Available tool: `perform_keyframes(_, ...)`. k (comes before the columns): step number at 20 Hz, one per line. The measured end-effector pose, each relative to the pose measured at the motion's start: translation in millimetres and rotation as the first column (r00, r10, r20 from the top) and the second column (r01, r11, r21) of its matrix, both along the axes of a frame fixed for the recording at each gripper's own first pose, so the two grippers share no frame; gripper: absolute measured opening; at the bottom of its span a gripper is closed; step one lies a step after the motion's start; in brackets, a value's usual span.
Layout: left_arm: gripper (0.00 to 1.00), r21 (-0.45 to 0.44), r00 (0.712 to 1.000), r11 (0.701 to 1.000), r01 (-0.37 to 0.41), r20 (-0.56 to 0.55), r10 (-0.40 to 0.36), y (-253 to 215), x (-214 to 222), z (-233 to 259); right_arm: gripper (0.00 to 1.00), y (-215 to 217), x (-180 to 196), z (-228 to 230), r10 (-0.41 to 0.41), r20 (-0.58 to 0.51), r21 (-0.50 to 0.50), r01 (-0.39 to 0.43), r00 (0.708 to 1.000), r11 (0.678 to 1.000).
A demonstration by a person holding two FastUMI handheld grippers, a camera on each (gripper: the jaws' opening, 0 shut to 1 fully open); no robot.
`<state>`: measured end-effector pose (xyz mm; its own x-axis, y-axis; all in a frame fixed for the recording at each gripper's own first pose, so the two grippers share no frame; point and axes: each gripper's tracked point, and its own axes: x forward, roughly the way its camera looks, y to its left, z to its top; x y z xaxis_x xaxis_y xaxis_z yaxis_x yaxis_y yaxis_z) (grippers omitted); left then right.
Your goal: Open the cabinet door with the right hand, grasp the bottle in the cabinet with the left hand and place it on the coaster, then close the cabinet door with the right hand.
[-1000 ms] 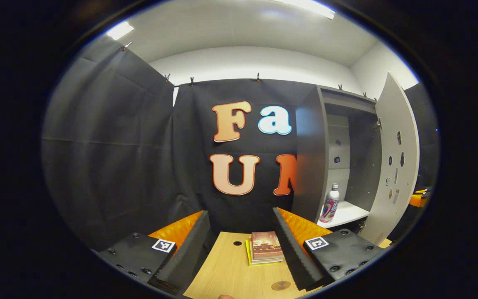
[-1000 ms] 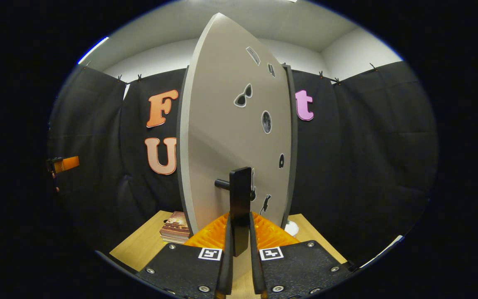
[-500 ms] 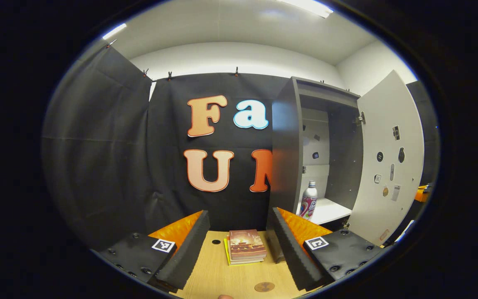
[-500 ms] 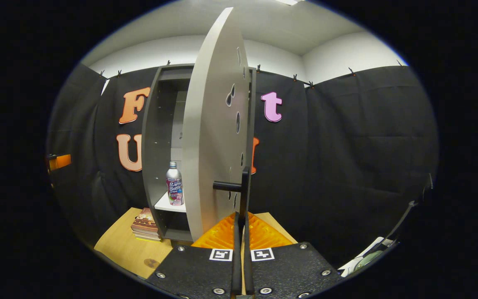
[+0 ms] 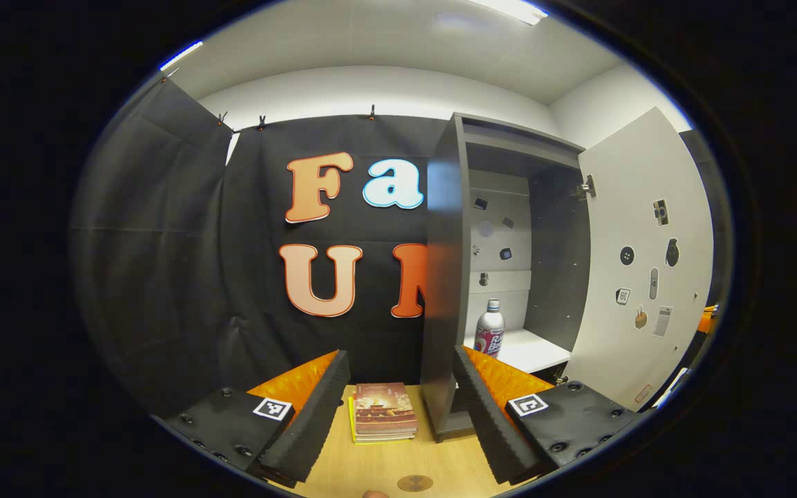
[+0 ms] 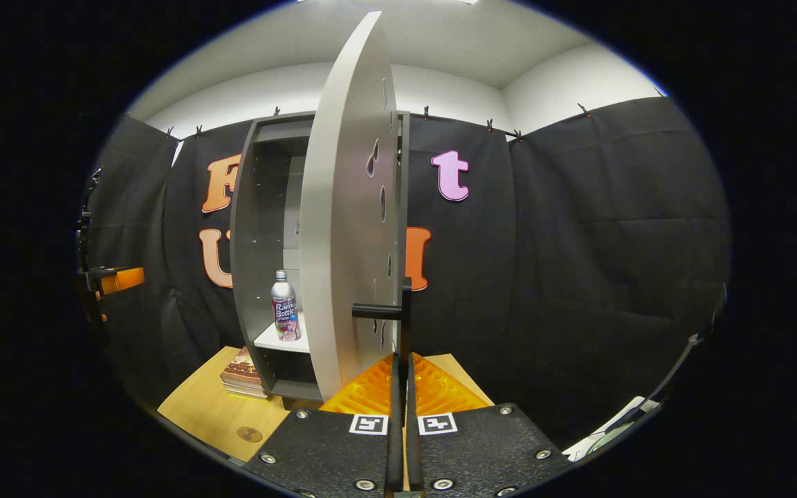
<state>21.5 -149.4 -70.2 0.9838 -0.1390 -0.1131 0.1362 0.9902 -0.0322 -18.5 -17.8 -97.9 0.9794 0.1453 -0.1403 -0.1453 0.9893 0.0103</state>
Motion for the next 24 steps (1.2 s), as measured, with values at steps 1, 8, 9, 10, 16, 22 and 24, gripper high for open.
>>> perform_keyframes(1, 0.96, -0.002, 1.000, 1.000, 0.009, -0.001, -0.009, -12, 4, -3, 0.01, -5, 1, 1, 0.000, -0.001, 0.007, 0.000, 1.000, 1.000)
perform_keyframes(8, 0.99, -0.001, 0.998, 0.998, 0.065, -0.005, -0.065, -109, 40, -27, 0.01, -43, 9, 0, 0.032, -0.023, 0.036, -0.031, 0.999, 0.999)
perform_keyframes(9, 0.99, -0.002, 0.998, 0.998, 0.069, -0.003, -0.069, -121, 46, -29, 0.02, -49, 10, 0, 0.035, -0.029, 0.050, -0.033, 0.999, 0.998)
perform_keyframes(10, 0.99, -0.002, 0.997, 0.997, 0.074, -0.005, -0.074, -134, 51, -33, 0.04, -57, 10, -1, 0.034, -0.031, 0.058, -0.032, 0.999, 0.998)
perform_keyframes(16, 0.98, 0.019, 0.997, 0.998, 0.067, 0.022, -0.068, -194, 96, -43, 0.12, -68, -1, -7, 0.122, -0.072, 0.094, -0.115, 0.990, 0.989)
perform_keyframes(22, 0.98, 0.017, 1.000, 1.000, 0.016, 0.006, -0.016, -221, 148, -69, 0.16, -78, -7, -6, 0.146, -0.069, 0.055, -0.143, 0.987, 0.988)
perform_keyframes(24, 0.98, 0.024, 1.000, 1.000, -0.001, -0.001, 0.001, -225, 165, -78, 0.16, -89, -7, -3, 0.135, -0.065, 0.078, -0.130, 0.989, 0.988)
